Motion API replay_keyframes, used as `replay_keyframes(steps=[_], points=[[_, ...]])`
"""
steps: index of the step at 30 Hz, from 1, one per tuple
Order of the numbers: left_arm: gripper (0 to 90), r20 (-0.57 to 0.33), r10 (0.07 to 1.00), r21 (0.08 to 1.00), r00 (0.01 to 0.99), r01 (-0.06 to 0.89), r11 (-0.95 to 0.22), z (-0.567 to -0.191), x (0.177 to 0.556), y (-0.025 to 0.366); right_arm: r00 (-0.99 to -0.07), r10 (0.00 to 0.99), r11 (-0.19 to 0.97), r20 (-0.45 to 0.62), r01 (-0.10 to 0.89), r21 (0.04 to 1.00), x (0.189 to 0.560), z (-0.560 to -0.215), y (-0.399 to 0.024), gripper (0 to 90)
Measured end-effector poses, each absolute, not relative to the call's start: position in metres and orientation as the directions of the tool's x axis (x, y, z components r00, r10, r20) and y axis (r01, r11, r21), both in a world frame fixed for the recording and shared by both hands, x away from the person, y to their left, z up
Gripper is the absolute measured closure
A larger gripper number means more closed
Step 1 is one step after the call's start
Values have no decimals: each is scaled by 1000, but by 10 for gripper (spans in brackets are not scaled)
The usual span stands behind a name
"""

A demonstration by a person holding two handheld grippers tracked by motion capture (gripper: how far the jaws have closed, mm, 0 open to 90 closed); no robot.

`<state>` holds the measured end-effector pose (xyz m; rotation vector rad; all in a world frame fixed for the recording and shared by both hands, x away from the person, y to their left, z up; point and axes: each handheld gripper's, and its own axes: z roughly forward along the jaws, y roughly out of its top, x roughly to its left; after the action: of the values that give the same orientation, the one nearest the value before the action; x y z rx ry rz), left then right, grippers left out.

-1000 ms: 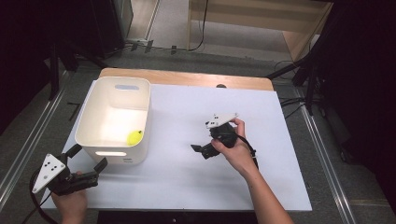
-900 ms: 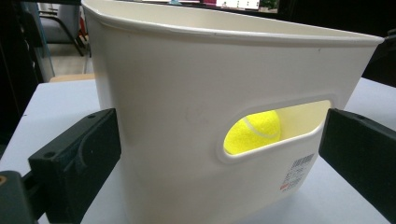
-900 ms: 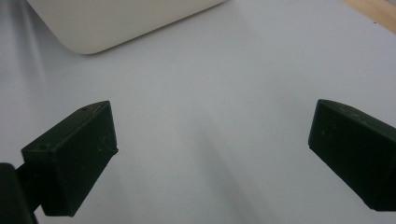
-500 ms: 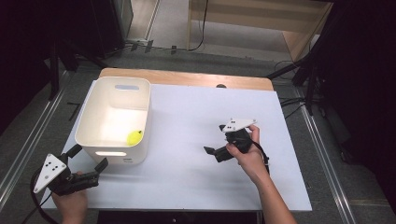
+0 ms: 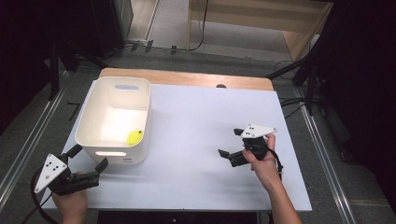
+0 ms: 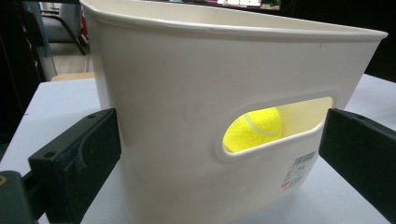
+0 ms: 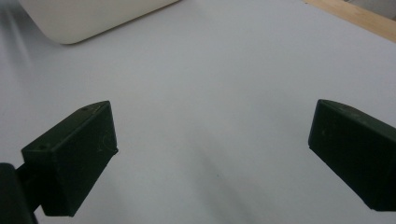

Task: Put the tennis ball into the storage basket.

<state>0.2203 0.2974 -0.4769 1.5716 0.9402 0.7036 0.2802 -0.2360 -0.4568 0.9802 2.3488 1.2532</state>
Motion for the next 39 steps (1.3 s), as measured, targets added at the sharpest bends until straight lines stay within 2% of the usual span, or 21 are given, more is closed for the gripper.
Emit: replay_keyframes(steps=[39], points=[[0,-47,861,979,507,196,-61,-477,220,297,-560,821,188,109,446,875,238,-486,-317,1]])
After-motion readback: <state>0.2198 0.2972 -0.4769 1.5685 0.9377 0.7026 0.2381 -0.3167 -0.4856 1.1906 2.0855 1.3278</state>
